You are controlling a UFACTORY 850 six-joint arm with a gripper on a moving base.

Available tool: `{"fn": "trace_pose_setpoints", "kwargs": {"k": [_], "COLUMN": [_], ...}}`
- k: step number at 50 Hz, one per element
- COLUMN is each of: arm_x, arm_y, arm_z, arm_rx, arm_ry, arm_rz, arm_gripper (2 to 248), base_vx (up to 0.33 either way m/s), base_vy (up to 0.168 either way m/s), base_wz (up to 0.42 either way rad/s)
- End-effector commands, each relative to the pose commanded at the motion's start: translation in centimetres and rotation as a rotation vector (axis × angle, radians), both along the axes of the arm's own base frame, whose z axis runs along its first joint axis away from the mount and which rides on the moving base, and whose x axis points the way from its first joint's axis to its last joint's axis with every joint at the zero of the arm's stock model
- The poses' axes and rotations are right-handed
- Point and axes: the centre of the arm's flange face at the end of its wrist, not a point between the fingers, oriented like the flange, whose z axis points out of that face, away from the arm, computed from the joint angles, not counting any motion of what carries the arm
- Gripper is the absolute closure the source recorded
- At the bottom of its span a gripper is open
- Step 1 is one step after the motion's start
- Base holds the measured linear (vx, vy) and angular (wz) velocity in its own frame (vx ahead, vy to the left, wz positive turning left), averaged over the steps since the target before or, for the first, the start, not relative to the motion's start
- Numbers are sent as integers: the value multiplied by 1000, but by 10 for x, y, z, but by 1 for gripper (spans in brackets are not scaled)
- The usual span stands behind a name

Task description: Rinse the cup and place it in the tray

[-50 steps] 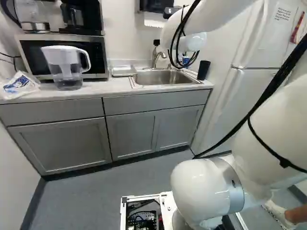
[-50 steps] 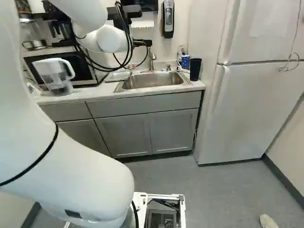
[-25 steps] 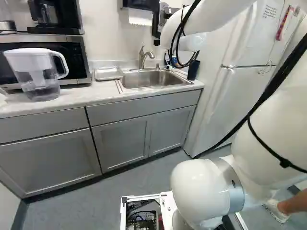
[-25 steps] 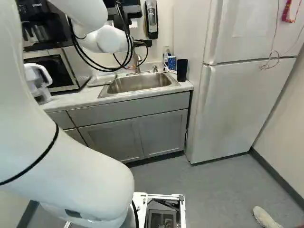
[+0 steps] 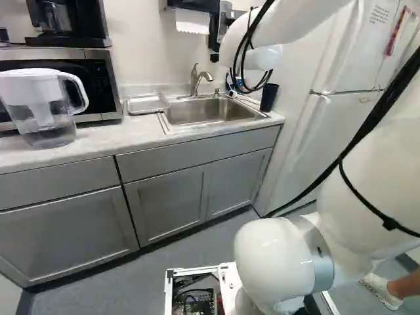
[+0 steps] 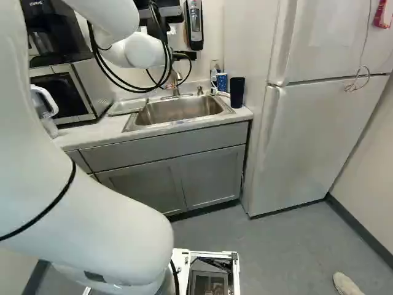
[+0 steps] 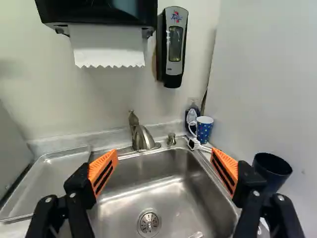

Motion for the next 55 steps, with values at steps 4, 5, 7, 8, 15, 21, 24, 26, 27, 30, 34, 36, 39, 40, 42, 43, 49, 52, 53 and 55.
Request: {"fn": "trace_pose_setpoints", "kwargs": {"k": [4, 5, 7, 8, 15, 21, 24, 26, 27, 30, 34, 36, 39, 40, 42, 43, 49, 52, 53, 55], "arm_x": [0, 0, 0, 0, 0, 0, 0, 0, 0, 0, 0, 0, 0, 0, 0, 0, 0, 0, 0, 0], "arm_y": [0, 0, 0, 0, 0, 0, 0, 0, 0, 0, 0, 0, 0, 0, 0, 0, 0, 0, 0, 0], "arm_z": [0, 0, 0, 0, 0, 0, 0, 0, 0, 0, 0, 0, 0, 0, 0, 0, 0, 0, 0, 0], "arm_rx": [0, 0, 0, 0, 0, 0, 0, 0, 0, 0, 0, 0, 0, 0, 0, 0, 0, 0, 0, 0], "arm_ry": [0, 0, 0, 0, 0, 0, 0, 0, 0, 0, 0, 0, 0, 0, 0, 0, 0, 0, 0, 0], "arm_rz": [0, 0, 0, 0, 0, 0, 0, 0, 0, 0, 0, 0, 0, 0, 0, 0, 0, 0, 0, 0], "arm_gripper": [3, 3, 3, 3, 3, 3, 3, 3, 3, 3, 3, 3, 3, 3, 3, 3, 3, 3, 3, 3], "base_vx": [110, 98, 100, 116, 103, 95, 96, 97, 75, 92, 82, 72, 71, 74, 68, 61, 60, 60, 58, 59], "base_vy": [57, 51, 54, 65, 59, 59, 63, 61, 45, 56, 61, 58, 55, 58, 52, 45, 43, 37, 34, 33], "base_wz": [-18, -21, -16, -18, -18, -16, -16, -20, -16, -19, -15, -14, -13, -7, -12, -14, -8, -7, -6, -5]}}
